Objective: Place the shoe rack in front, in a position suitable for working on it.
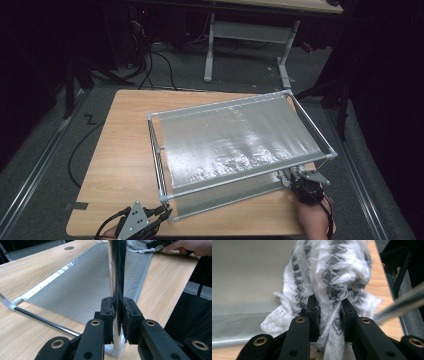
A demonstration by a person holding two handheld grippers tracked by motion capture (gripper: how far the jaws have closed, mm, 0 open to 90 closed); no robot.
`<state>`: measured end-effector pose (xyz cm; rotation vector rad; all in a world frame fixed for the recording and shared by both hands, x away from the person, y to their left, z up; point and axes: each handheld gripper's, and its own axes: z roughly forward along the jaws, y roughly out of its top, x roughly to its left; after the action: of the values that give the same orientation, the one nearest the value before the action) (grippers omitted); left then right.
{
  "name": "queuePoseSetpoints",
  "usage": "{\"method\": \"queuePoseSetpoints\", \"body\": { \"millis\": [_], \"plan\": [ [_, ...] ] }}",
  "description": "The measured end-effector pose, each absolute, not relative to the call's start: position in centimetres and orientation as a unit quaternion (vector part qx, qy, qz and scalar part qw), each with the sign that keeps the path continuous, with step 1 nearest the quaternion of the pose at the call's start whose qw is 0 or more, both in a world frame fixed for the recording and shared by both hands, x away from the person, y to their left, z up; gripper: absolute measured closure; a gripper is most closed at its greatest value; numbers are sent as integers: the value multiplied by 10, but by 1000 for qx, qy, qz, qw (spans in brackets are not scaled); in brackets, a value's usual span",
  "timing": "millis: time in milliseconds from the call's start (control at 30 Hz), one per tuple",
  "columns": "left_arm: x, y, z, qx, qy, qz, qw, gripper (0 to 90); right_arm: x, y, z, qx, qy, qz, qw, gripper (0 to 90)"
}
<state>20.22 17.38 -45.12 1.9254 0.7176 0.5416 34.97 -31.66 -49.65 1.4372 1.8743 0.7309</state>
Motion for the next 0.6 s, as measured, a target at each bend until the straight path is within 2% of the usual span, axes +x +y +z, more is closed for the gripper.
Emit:
{"method": "queuePoseSetpoints", "body": {
  "millis": [600],
  "plan": [
    [203, 173, -453, 792, 293, 224, 486, 792, 351, -319, -499, 559, 708, 287, 321, 718]
  ]
}}
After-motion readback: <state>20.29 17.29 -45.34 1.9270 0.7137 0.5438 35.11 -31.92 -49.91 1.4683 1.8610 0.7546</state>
